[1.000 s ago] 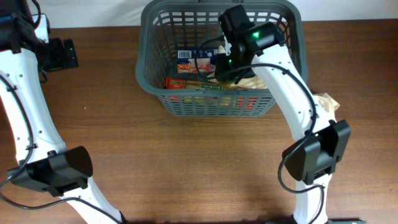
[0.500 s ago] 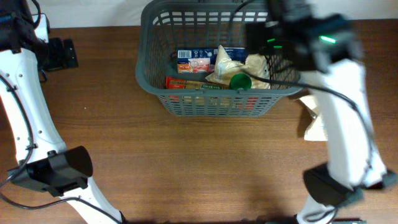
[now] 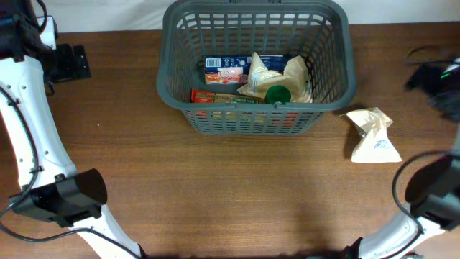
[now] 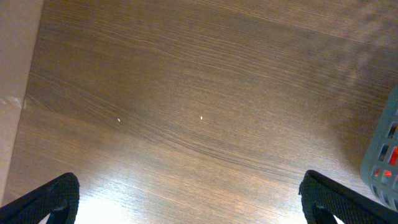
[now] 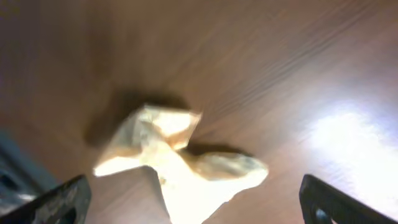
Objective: Pack container
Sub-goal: 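Grasp the right crumpled paper bag with the right gripper, then drop the paper bag into the basket with the right gripper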
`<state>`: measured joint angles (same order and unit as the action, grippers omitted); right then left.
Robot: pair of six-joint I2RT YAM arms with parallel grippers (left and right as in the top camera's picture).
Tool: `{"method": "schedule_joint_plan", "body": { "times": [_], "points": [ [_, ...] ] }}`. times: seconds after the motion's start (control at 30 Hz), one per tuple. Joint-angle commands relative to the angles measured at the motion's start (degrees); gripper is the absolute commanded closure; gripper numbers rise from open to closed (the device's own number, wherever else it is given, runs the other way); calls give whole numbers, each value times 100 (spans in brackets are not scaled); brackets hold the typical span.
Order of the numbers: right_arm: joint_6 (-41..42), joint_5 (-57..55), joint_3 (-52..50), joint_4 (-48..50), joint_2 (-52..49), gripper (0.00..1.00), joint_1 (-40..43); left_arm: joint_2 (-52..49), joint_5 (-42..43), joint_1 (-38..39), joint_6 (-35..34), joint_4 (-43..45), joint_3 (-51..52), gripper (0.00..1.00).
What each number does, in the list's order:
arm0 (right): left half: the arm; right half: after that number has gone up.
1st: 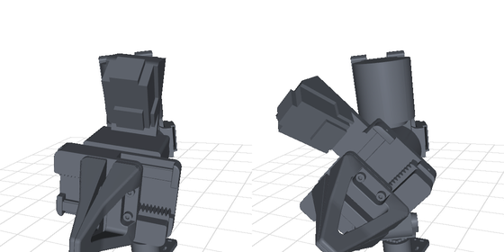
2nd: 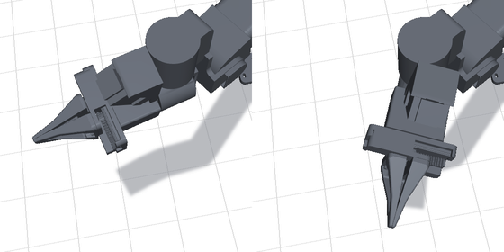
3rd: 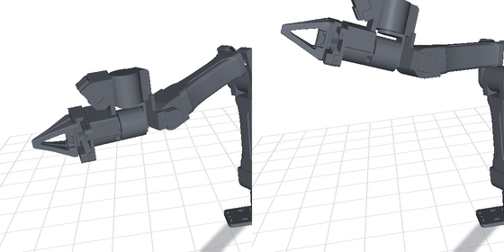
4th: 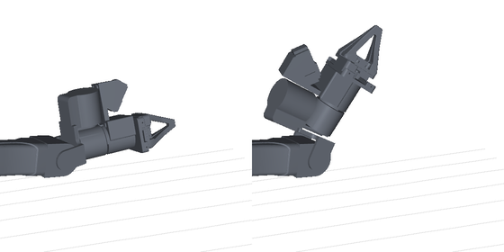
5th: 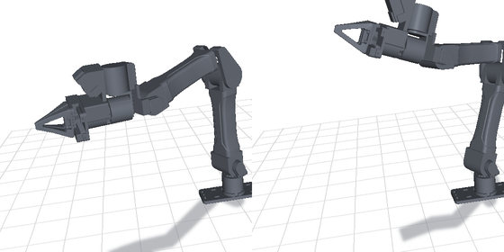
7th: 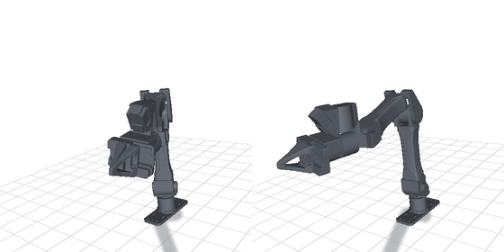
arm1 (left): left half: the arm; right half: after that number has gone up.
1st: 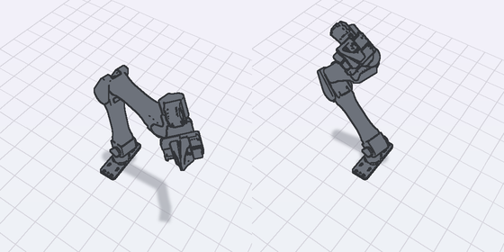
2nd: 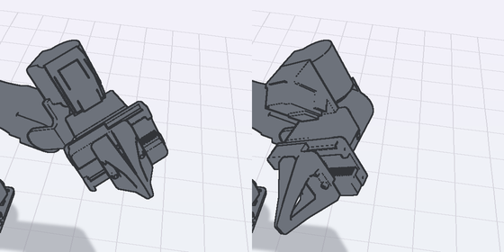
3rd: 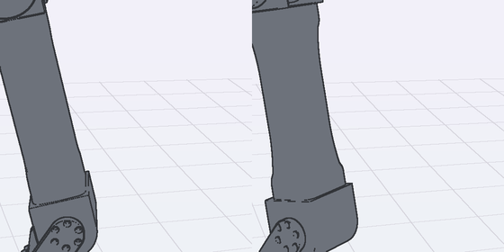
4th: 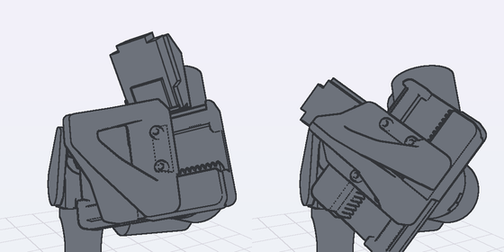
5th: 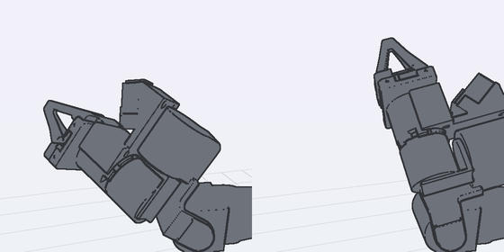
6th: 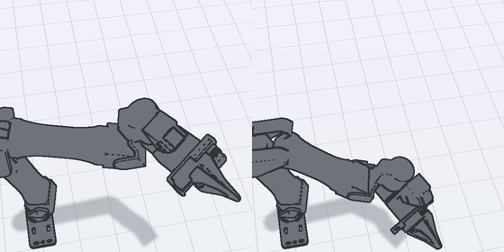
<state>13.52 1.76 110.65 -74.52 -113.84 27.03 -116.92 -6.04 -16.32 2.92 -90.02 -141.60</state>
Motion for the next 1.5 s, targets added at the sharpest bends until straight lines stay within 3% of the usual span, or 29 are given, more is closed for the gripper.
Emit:
{"method": "schedule_joint_plan", "body": {
  "times": [0.0, 0.13, 0.33, 0.43, 0.47, 0.5, 0.53, 0.7, 0.93, 1.03, 1.1, 1.3, 1.47],
  "points": [
    [-706, 455, -973, 664, 57, 1, -424, -50, 20, -9, -76, -9, 35, 1],
    [-1193, 839, -2052, 1421, -66, 1, -501, -50, 20, -9, -76, -9, 35, 1],
    [-1060, 531, -3147, 2214, -70, 0, -479, -50, 20, -9, -76, -9, 35, 1],
    [-866, 577, -3499, 2527, -87, 26, -494, -50, 20, -9, -76, -9, 35, 1],
    [-796, 581, -3534, 2549, -87, 44, -494, -50, 20, -9, -76, -9, 35, 1],
    [-667, 581, -3532, 2544, -85, 80, -487, -50, 20, -9, -76, -9, 35, 1],
    [-527, 575, -3506, 2498, -76, 96, -481, -50, 20, -9, -76, -11, 35, 1],
    [-94, 570, -2616, 1661, 166, 96, -479, -50, 20, -9, -76, -9, 35, 1],
    [-142, 549, 848, -212, 1268, 96, -800, -50, 20, -9, -76, -9, 35, 1],
    [-332, 553, 2524, -533, 1668, 96, -1585, -50, 20, -9, -76, -9, 35, 1],
    [-756, 555, 3093, -452, 1779, 96, -2428, -50, 20, -9, -76, -9, 35, 1],
    [-1263, 529, 2804, 238, 1344, 96, -4409, -50, 20, -9, -76, -9, 35, 1],
    [-1268, 737, 2347, 909, -103, 96, -5329, -50, 20, -9, -76, -9, 35, 1]
  ]
}}
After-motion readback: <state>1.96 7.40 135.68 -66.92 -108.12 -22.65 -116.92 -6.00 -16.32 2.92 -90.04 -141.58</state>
